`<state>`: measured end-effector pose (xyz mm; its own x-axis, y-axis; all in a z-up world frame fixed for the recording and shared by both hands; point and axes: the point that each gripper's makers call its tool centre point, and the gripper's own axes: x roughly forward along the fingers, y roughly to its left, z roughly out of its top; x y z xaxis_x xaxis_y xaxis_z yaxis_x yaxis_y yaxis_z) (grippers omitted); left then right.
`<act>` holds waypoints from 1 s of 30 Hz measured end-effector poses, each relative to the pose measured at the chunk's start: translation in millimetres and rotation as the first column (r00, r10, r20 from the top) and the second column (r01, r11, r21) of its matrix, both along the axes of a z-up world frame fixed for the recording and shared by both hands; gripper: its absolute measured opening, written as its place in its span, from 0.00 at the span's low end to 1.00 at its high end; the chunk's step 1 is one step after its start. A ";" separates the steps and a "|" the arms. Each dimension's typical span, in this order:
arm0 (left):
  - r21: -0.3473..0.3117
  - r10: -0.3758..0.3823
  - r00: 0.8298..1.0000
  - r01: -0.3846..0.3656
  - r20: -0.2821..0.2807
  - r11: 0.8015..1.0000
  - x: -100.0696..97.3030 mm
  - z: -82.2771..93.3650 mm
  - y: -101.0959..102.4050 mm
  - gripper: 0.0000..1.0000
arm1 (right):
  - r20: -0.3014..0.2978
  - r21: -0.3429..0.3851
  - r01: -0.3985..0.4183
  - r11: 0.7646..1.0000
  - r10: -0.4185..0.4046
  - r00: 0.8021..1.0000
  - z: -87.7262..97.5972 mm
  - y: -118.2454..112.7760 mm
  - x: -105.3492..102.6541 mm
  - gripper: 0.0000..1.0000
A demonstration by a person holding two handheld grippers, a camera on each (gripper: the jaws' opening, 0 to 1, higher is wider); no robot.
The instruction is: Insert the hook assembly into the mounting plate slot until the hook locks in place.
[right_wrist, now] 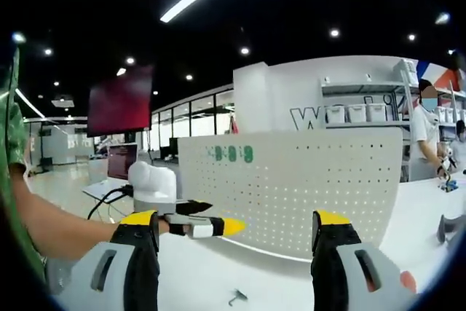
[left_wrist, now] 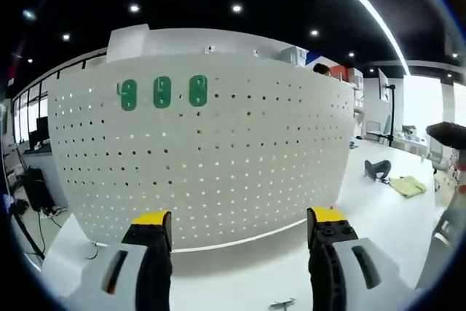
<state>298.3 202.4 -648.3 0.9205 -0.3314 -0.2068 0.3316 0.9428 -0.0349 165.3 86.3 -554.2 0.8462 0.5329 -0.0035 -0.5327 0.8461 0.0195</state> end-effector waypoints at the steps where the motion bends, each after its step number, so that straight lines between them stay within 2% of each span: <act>1: 0.004 -0.008 1.000 0.008 -0.004 1.000 -4.4 -2.9 0.1 0.77 | 0.003 0.000 0.001 1.000 -0.001 1.000 1.2 -0.2 -1.0 0.88; 7: 0.017 -0.038 0.999 0.039 -0.039 0.999 -26.1 -20.6 -0.1 0.76 | 0.009 -0.001 0.006 1.000 -0.006 1.000 3.6 0.2 -6.0 0.88; 17: 0.043 -0.088 0.994 0.091 -0.068 0.995 -52.3 -36.9 2.0 0.71 | 0.018 -0.006 0.006 1.000 -0.006 1.000 7.3 3.2 -13.7 0.88; 20: 0.044 -0.114 0.990 0.118 -0.085 0.992 -57.4 -42.8 -1.1 0.61 | 0.015 -0.007 0.004 1.000 -0.004 1.000 6.6 5.4 -15.8 0.88; 23: 0.043 -0.129 0.988 0.133 -0.088 0.990 -60.1 -45.3 -4.0 0.56 | 0.015 -0.008 0.004 1.000 -0.004 1.000 6.4 5.8 -17.1 0.88; 30: 0.049 -0.186 0.977 0.192 -0.108 0.980 -63.1 -53.0 -13.9 0.31 | 0.010 -0.009 0.016 1.000 -0.016 1.000 4.8 2.6 -17.3 0.88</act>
<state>235.2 188.5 -701.3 0.8155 -0.4818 -0.3206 0.5013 0.8649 -0.0245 148.0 88.8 -549.3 0.8548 0.5190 0.0000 -0.5189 0.8548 0.0066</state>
